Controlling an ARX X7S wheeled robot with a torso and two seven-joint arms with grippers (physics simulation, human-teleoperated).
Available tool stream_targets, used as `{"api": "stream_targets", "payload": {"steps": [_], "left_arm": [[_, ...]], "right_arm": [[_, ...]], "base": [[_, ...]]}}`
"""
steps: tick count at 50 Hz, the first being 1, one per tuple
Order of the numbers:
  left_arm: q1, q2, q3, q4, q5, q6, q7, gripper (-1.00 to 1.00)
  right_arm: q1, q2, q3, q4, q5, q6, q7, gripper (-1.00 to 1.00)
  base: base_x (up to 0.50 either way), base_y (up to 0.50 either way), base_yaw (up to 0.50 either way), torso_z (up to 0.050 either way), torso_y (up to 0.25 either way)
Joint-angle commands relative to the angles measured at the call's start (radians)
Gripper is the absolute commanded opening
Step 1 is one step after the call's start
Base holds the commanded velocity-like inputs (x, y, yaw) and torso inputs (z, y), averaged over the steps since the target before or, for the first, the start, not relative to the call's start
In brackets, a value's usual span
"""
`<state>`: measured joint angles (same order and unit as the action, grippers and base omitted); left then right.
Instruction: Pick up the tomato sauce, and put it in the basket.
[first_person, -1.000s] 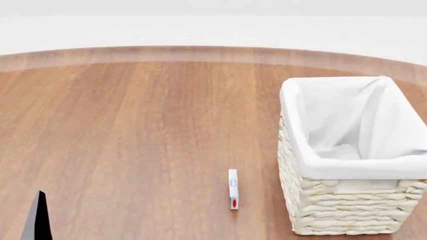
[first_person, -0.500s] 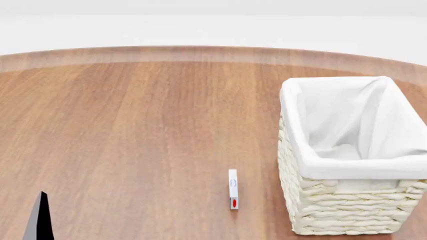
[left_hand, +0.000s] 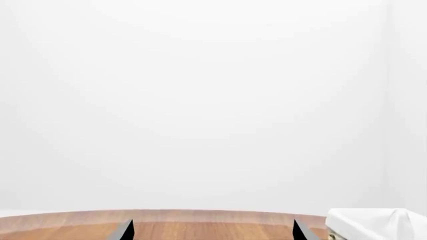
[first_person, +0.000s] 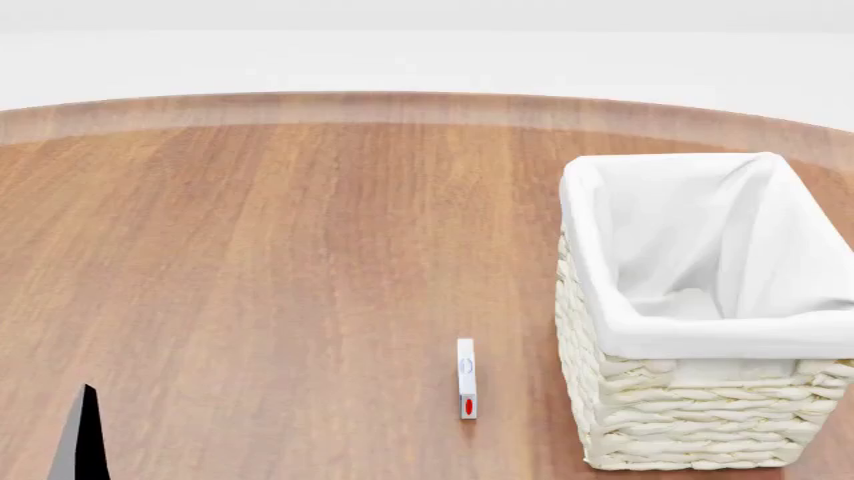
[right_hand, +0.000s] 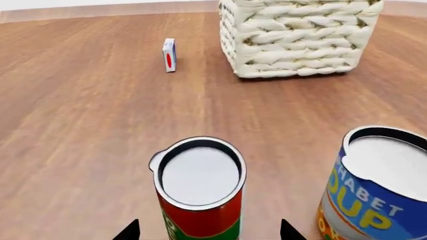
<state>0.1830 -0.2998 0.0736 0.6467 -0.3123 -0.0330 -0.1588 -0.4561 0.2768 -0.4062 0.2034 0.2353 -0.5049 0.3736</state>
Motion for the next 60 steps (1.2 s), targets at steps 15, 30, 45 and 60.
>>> {"api": "stream_targets", "payload": {"steps": [15, 30, 45, 60], "left_arm": [[-0.011, -0.005, 0.009, -0.037, -0.007, 0.02, 0.0, 1.0], [-0.013, -0.01, 0.017, -0.04, -0.005, 0.02, -0.005, 1.0], [-0.01, -0.015, 0.025, -0.041, 0.001, 0.023, -0.011, 1.0], [0.001, -0.024, 0.018, -0.038, -0.013, 0.033, -0.015, 1.0]], "right_arm": [[0.077, -0.002, -0.018, 0.009, 0.04, 0.084, -0.018, 1.0], [0.091, 0.004, -0.021, -0.003, 0.067, 0.098, -0.029, 1.0], [0.086, 0.02, -0.026, -0.053, 0.087, 0.104, -0.033, -1.0], [0.15, 0.004, -0.08, -0.135, 0.054, 0.226, -0.014, -1.0]], "base": [[0.0, 0.0, 0.0, 0.0, 0.0], [0.0, 0.0, 0.0, 0.0, 0.0], [0.0, 0.0, 0.0, 0.0, 0.0], [0.0, 0.0, 0.0, 0.0, 0.0]]}}
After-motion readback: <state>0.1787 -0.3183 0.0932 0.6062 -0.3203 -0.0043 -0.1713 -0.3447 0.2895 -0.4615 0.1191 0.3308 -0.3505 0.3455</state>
